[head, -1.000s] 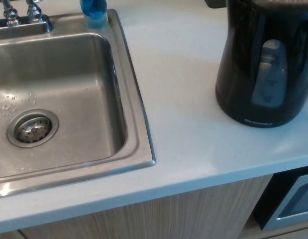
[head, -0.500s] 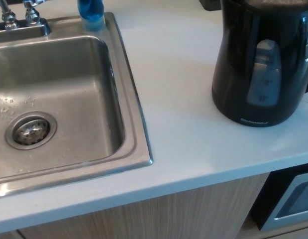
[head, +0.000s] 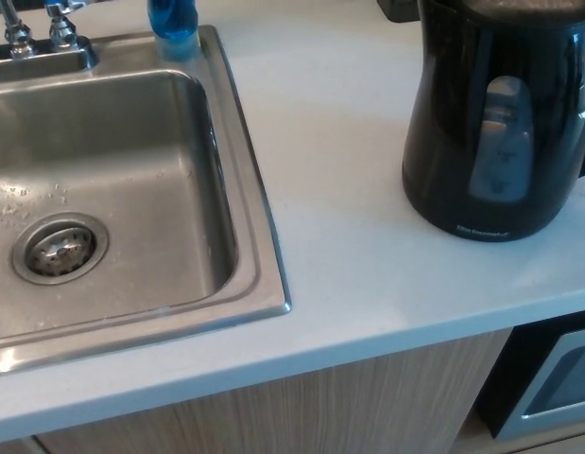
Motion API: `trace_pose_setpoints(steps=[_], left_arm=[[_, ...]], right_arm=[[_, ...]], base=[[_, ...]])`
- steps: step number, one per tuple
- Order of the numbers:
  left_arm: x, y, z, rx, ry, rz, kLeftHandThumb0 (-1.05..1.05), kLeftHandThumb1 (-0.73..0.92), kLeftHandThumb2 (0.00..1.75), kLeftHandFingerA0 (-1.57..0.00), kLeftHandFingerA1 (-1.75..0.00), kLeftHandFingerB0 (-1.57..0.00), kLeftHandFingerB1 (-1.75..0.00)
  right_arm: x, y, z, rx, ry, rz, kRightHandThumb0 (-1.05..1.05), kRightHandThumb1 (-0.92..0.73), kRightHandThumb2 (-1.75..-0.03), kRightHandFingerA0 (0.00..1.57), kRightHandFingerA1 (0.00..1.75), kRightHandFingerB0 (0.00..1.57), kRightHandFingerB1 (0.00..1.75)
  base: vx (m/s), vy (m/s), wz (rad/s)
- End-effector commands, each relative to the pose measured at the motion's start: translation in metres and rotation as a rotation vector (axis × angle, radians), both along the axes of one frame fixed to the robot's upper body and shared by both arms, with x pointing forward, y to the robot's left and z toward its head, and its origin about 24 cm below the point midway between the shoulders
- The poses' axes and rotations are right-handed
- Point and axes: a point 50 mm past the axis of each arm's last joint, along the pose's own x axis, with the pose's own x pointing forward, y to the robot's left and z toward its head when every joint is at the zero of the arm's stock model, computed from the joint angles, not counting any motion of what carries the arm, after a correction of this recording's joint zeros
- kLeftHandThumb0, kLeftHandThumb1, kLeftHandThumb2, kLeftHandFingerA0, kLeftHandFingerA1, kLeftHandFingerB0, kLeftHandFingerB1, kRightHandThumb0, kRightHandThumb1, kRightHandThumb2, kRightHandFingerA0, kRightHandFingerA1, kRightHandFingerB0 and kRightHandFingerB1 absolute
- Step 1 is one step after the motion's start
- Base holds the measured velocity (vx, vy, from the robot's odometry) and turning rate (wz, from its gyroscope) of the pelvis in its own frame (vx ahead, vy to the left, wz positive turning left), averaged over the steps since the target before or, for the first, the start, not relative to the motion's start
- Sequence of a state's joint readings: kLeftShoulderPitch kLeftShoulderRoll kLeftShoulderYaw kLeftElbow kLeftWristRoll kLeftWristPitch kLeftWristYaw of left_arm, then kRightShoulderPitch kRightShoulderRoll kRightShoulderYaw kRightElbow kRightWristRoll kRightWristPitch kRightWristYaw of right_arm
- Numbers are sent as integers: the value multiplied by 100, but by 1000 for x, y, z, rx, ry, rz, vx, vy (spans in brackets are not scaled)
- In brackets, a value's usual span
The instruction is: Pick up a kettle on a counter using the right hand and walk towards another counter and put the kettle near the coffee maker
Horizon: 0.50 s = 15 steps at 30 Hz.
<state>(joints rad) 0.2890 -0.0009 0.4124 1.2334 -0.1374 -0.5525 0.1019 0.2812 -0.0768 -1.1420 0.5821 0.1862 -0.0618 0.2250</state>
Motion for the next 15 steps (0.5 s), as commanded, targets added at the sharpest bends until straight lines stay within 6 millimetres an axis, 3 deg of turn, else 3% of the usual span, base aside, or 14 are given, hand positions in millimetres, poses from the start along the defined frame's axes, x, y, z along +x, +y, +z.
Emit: trace_pose_setpoints(steps=[1, 2, 4, 5, 6, 9, 10, 11, 14, 15], left_arm=[[-1, 8, 3, 47, -7, 76, -4, 49, 118, -157, -157, -129, -146], [0, 8, 3, 47, -11, 72, -6, 51, 112, -153, -154, -120, -155], [2, 9, 4, 49, -21, 65, -6, 51, 112, -153, -154, -120, -155], [8, 9, 5, 59, -41, 48, -8, 49, 113, -149, -155, -118, -153], [10, 9, 5, 64, -49, 40, -8, 49, 113, -149, -155, -118, -153], [13, 7, 5, 55, -68, 44, -10, 48, 111, -152, -154, -122, -151], [16, 5, 5, 44, -78, 25, -10, 44, 116, -156, -151, -129, -147], [16, 3, 4, 42, -73, 21, -8, 44, 116, -157, -147, -134, -136], [16, 1, 4, 44, -69, 11, -7, 45, 114, -157, -148, -140, -138], [17, 1, 4, 48, -63, 13, -6, 46, 114, -157, -148, -138, -138]], right_arm=[[10, 70, -31, -73, 31, 47, -20, -18, -130, 157, 102, 132, 105], [11, 76, -30, -77, 39, 99, -14, 1, -163, 157, 94, 138, 89], [13, 85, -30, -81, 48, 179, -14, 1, -163, 157, 94, 138, 89], [18, 97, -28, -97, 47, 268, -19, 0, -152, 157, 77, 142, 83], [19, 103, -27, -104, 46, 307, -19, 0, -152, 157, 77, 142, 83], [20, 107, -26, -113, 48, 335, -17, 3, -149, 157, 75, 144, 82], [22, 109, -26, -148, 63, 411, -14, 11, -160, 157, 84, 151, 74], [21, 108, -27, -157, 80, 432, -16, 11, -160, 157, 82, 153, 73], [17, 105, -33, -182, 154, 502, -15, 9, -162, 157, 78, 152, 70], [16, 104, -34, -188, 164, 509, -20, 3, -150, 157, 73, 149, 73]], base=[[0, 0, 0], [0, 0, 0], [0, 0, 0], [0, 0, 0], [0, 0, 0], [0, 0, 0], [0, 0, 0], [0, 0, 0], [0, 0, 0], [0, 0, 0]])
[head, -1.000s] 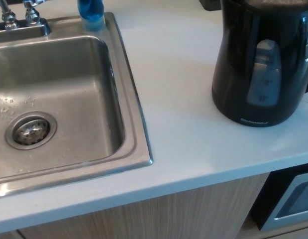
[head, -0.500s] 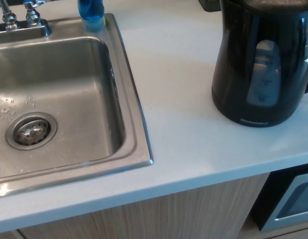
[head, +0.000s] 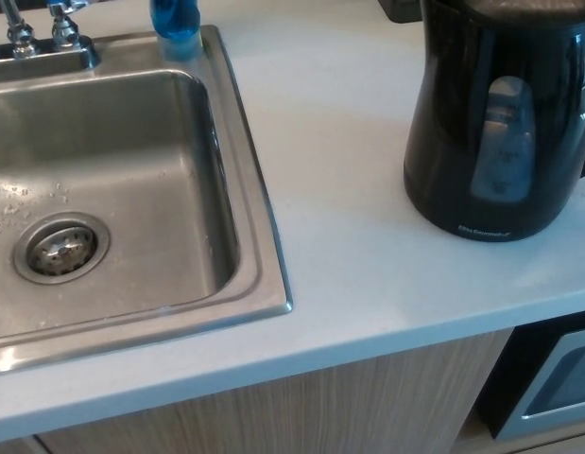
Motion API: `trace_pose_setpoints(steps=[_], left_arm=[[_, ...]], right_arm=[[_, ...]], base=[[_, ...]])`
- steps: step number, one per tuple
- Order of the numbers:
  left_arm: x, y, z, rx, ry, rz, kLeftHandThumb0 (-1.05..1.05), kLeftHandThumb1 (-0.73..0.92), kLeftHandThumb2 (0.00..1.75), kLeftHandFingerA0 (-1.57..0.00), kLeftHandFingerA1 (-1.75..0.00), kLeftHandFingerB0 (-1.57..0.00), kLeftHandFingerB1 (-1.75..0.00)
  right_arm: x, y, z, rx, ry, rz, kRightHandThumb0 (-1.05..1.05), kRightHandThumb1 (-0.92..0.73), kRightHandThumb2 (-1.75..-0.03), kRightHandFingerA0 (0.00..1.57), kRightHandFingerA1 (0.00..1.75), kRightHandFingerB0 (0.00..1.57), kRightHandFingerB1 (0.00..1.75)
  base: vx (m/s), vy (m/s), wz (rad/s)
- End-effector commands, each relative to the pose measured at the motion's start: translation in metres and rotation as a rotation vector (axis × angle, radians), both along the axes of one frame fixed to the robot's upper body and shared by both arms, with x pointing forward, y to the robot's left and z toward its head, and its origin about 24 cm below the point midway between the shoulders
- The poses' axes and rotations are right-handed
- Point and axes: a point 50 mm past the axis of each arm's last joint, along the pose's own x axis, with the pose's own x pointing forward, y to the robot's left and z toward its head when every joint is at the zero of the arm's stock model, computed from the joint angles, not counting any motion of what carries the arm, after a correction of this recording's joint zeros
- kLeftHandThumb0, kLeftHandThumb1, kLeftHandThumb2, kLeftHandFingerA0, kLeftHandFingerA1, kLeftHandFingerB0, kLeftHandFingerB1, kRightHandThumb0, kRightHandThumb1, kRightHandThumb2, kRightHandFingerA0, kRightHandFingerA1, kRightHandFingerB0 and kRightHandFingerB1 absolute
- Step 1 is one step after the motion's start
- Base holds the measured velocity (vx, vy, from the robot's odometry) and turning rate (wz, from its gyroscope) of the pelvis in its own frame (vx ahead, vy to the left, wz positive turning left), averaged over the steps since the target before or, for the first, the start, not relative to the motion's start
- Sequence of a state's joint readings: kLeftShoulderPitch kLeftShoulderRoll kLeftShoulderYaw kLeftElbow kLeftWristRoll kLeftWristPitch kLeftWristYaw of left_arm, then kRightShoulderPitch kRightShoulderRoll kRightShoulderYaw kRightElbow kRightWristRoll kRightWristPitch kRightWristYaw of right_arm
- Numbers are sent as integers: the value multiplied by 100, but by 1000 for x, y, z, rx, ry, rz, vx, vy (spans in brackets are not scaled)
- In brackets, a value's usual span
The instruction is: Pick up a kettle on a counter using the right hand and walk towards another counter and put the kettle near the coffee maker
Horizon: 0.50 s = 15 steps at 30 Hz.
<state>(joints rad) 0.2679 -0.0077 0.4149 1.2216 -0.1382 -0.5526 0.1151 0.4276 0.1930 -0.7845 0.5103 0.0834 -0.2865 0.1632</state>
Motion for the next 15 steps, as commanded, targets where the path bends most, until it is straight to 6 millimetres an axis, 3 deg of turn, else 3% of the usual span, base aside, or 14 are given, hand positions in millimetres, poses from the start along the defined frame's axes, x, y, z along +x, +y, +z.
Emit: trace_pose_setpoints(steps=[1, 2, 3, 4, 5, 6, 7, 10, 11, 15], left_arm=[[6, 1, 3, 41, -33, 8, -6, 45, 114, -157, -148, -137, -137], [6, 1, 3, 41, -32, 6, -6, 45, 114, -157, -148, -137, -137], [5, 1, 3, 42, -28, 5, -7, 50, 110, -151, -152, -122, -151], [5, 0, 3, 43, -24, 5, -7, 50, 110, -151, -152, -122, -151], [5, 1, 3, 49, -16, 0, -9, 45, 110, -157, -148, -136, -136], [5, 2, 3, 51, -17, -3, -9, 46, 113, -157, -147, -135, -136], [6, 2, 3, 47, -23, 3, -7, 49, 114, -155, -152, -127, -152], [7, 5, 5, 47, -41, 10, -7, 47, 117, -156, -155, -135, -147], [7, 5, 5, 50, -40, 9, -5, 45, 121, -155, -153, -128, -152], [5, 6, 5, 52, -47, 12, -7, 43, 119, -154, -154, -130, -150]], right_arm=[[1, 1, 11, -242, 29, 235, -18, 4, -150, 157, 73, 149, 73], [1, 0, 10, -235, 36, 226, -18, 4, -150, 157, 73, 149, 73], [1, 0, 9, -235, 39, 220, -17, 5, -149, 157, 73, 149, 74], [1, 0, 9, -237, 40, 215, -17, 5, -149, 157, 73, 149, 74], [1, 2, 8, -247, 43, 224, -18, 6, -150, 157, 72, 150, 73], [1, 3, 8, -264, 61, 243, -26, -1, -144, 154, 78, 147, 78], [1, 4, 7, -272, 69, 254, -24, -3, -142, 153, 79, 144, 78], [-1, 7, 5, -269, 60, 270, -22, -3, -143, 152, 78, 144, 78], [-1, 7, 4, -267, 54, 270, -20, -1, -141, 153, 77, 145, 77], [2, 9, 3, -279, 46, 272, -18, 2, -147, 155, 74, 147, 72]], base=[[0, 0, 0], [0, 0, 0], [0, 0, 0], [0, 0, 0], [0, 0, 0], [0, 0, 0], [0, 0, 0], [0, 0, 0], [0, 0, 0], [0, 0, 0]])
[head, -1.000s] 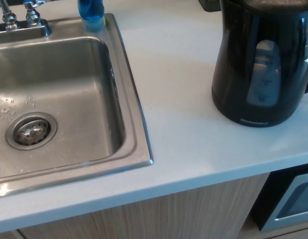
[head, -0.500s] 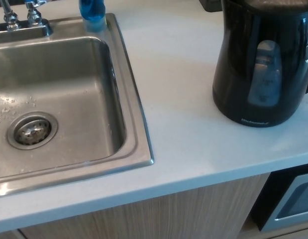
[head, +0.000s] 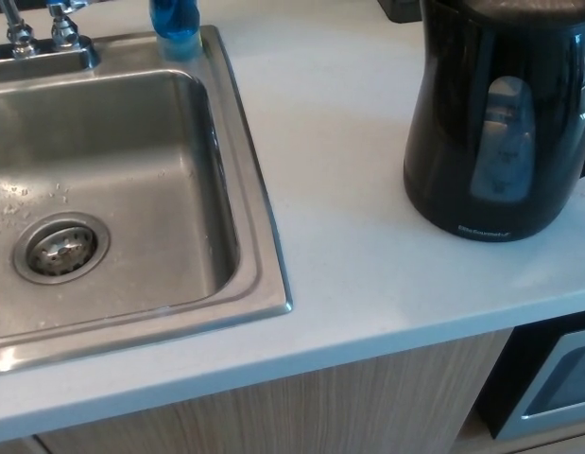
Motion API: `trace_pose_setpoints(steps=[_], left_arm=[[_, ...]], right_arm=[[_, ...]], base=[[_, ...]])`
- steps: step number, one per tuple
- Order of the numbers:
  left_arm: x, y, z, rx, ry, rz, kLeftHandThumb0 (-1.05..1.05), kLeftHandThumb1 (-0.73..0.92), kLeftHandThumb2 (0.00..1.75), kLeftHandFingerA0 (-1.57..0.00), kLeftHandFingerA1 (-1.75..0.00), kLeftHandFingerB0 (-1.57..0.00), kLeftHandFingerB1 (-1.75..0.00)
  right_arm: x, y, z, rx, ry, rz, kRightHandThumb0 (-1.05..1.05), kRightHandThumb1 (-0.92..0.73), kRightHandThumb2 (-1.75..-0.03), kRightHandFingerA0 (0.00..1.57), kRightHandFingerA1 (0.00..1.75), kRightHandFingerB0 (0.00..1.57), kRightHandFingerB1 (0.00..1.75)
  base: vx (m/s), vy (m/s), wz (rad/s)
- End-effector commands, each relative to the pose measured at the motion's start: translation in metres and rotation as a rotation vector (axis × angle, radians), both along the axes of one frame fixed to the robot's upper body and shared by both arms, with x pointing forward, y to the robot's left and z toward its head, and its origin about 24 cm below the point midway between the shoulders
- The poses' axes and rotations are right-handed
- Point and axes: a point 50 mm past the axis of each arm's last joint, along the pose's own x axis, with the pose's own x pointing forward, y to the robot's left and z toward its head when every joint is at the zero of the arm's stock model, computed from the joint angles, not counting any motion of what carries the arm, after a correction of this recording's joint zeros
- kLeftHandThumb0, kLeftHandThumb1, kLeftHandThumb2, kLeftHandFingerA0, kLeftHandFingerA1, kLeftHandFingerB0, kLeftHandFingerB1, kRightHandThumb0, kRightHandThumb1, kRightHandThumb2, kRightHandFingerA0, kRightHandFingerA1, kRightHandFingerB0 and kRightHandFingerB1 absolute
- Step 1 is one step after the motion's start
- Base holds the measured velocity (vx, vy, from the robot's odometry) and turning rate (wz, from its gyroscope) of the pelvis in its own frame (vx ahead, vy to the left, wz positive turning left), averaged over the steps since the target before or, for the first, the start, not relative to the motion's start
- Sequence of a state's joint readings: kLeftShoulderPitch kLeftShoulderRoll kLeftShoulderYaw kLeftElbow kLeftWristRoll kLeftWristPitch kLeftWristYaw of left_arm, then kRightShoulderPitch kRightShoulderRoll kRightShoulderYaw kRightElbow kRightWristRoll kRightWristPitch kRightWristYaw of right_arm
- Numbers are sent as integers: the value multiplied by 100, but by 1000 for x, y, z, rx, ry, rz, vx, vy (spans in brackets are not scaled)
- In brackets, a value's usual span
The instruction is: Pick up a kettle on a counter using the right hand and walk towards another counter and put the kettle near the coffee maker
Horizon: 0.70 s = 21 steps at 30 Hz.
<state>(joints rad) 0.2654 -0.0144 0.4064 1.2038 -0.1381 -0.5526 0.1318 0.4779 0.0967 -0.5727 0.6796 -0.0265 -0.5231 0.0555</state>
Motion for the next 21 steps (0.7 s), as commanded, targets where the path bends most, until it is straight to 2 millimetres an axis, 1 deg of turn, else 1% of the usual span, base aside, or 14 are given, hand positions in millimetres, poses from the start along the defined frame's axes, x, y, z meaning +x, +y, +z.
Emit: trace_pose_setpoints(steps=[1, 2, 3, 6, 7, 9, 13, 14, 15, 16, 17, 19, 20, 21], left_arm=[[1, 8, 5, 42, -35, 8, -7, 41, 120, -154, -154, -129, -149], [2, 8, 5, 39, -32, 10, -7, 43, 115, -157, -149, -139, -138], [2, 8, 4, 35, -26, 16, -6, 43, 115, -157, -148, -139, -138], [3, 9, 4, 41, -20, 7, -6, 45, 115, -157, -148, -138, -138], [3, 9, 5, 43, -25, 3, -8, 46, 122, -157, -152, -134, -143], [3, 9, 5, 46, -26, -4, -8, 45, 123, -156, -153, -132, -144], [2, 8, 5, 48, -28, -2, -6, 45, 121, -156, -152, -132, -141], [2, 8, 5, 44, -29, 3, -7, 43, 121, -152, -154, -129, -150], [2, 8, 4, 38, -31, 12, -7, 43, 121, -152, -154, -129, -150], [2, 8, 4, 35, -28, 17, -7, 46, 119, -157, -150, -134, -140], [2, 8, 4, 44, -15, 7, -5, 46, 119, -156, -152, -131, -141], [2, 8, 4, 46, -13, 5, -5, 46, 121, -157, -152, -132, -141], [1, 7, 4, 42, -24, 6, -8, 45, 122, -157, -153, -132, -142], [-1, 8, 4, 46, -16, 6, -9, 46, 119, -157, -151, -130, -141]], right_arm=[[2, -2, 10, -132, -54, 40, -12, 1, -149, 153, 77, 148, 73], [2, -2, 10, -133, -58, 38, -18, 0, -149, 154, 76, 146, 73], [2, -2, 10, -143, -60, 47, -25, -2, -144, 152, 77, 145, 77], [3, -1, 9, -149, -51, 50, -23, -2, -143, 151, 78, 143, 78], [4, -1, 9, -148, -61, 47, -21, 2, -145, 154, 75, 147, 76], [4, -2, 9, -153, -68, 42, -25, 0, -144, 154, 77, 146, 77], [0, -2, 7, -147, -52, 40, -19, 1, -147, 155, 76, 145, 77], [-1, -2, 6, -154, -47, 42, -21, 0, -145, 155, 76, 145, 77], [-2, -2, 5, -163, -38, 46, -21, 0, -145, 155, 76, 145, 77], [-2, -1, 4, -148, -45, 37, -16, -1, -147, 156, 77, 144, 75], [-3, -1, 4, -148, -44, 37, -17, -1, -148, 156, 77, 144, 74], [-3, 0, 3, -148, -45, 28, -17, 0, -147, 156, 77, 144, 75], [-4, 0, 4, -161, -36, 41, -18, -2, -148, 155, 78, 143, 74], [-5, 0, 4, -153, -46, 37, -24, -4, -141, 153, 80, 142, 80]], base=[[0, 0, 0], [0, 0, 0], [0, 0, 0], [0, 0, 0], [0, 0, 0], [0, 0, 0], [0, 0, 0], [0, 0, 0], [0, 0, 0], [0, 0, 0], [0, 0, 0], [0, 0, 0], [0, 0, 0], [0, 0, 0]])
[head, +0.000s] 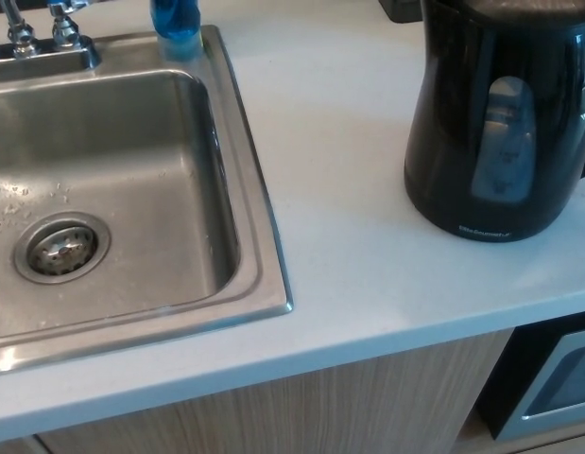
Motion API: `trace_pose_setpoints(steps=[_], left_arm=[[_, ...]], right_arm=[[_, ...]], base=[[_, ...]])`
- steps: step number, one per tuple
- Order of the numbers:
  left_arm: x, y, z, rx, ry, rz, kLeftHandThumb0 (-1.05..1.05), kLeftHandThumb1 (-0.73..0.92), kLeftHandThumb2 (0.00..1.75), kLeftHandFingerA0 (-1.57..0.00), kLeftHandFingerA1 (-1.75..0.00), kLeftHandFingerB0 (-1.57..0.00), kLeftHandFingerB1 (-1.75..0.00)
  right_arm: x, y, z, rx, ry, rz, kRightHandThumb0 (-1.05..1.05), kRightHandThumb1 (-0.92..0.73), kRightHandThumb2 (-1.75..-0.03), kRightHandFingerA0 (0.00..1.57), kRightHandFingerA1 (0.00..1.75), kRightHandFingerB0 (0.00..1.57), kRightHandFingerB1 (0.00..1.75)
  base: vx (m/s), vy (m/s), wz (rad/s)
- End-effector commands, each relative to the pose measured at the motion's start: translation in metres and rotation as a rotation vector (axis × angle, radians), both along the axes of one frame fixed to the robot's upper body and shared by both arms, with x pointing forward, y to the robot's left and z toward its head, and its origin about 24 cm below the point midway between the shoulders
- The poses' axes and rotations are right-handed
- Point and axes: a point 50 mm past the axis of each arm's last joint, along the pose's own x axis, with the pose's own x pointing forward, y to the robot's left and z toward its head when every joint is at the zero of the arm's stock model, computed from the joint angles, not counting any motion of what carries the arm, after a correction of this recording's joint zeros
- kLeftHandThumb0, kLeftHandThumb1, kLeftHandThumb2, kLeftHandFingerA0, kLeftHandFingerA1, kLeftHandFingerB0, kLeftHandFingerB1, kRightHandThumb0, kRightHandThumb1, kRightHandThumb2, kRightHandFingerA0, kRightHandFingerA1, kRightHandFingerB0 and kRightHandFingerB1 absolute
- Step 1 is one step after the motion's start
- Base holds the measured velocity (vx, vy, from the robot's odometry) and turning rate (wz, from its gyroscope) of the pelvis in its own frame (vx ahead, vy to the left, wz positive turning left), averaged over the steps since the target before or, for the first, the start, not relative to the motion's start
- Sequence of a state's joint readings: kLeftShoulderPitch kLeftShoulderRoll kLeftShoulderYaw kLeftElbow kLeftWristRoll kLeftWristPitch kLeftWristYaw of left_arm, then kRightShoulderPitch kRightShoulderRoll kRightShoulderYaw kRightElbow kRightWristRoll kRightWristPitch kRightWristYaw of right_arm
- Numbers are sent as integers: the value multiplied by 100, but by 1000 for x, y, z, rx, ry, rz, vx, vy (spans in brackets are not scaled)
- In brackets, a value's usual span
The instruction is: Pick up a kettle on a counter using the right hand and walk towards another counter and put the kettle near the coffee maker
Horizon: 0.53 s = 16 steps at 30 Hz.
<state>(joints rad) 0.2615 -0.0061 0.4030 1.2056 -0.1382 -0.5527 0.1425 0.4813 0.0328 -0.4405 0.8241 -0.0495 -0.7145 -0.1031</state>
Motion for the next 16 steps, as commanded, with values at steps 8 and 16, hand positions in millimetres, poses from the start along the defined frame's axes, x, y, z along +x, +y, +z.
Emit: trace_pose_setpoints(steps=[8, 16], left_arm=[[-5, 4, 3, 37, -6, 12, -6, 45, 114, -151, -154, -120, -150], [-2, 3, 3, 27, -24, 20, -8, 43, 113, -157, -149, -138, -137]], right_arm=[[-2, -6, 7, -48, -20, -13, -22, -1, -143, 152, 80, 143, 79], [1, -9, 8, -44, -47, -41, -23, 0, -146, 156, 78, 145, 79]], base=[[0, 0, 0], [0, 0, 0]])
